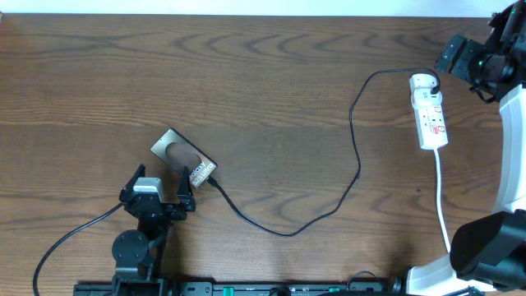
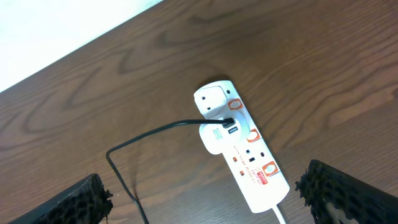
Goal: Plug charger to phone and switch on socket
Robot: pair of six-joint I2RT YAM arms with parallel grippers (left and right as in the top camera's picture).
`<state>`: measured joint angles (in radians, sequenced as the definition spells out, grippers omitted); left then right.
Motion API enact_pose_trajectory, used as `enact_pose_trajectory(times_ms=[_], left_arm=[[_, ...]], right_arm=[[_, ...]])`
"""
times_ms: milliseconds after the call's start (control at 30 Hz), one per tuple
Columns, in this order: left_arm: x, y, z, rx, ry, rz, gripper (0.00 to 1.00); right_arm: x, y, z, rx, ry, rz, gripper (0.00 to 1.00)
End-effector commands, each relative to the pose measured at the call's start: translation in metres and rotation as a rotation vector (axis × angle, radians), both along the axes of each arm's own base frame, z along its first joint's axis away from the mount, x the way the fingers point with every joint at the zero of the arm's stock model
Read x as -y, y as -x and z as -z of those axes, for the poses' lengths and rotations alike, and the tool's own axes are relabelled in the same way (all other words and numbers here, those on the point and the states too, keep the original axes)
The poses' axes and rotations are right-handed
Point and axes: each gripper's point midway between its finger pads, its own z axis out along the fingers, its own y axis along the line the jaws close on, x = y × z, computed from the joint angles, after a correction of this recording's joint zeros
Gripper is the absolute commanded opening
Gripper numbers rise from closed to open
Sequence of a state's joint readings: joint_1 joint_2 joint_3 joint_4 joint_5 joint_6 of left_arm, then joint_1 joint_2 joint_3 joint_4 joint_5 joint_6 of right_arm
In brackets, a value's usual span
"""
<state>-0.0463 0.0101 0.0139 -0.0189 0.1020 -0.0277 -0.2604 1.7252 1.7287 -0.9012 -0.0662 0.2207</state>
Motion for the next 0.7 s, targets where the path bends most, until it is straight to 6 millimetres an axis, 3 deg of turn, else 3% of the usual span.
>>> enact_pose_trajectory(times_ms=[0,667], left_arm=[[0.0008,0.0014,0.0141,-0.048,-0.009,0.009,0.88],[0.0007,0.0014,0.0141,-0.048,-0.009,0.008,0.88]], right_arm=[[0.0017,-0.0007,-0.0041,0.009,0.002,0.013,0.99],[0.0068,0.0019,-0.0092,0.013,0.043,0.020,0.99]])
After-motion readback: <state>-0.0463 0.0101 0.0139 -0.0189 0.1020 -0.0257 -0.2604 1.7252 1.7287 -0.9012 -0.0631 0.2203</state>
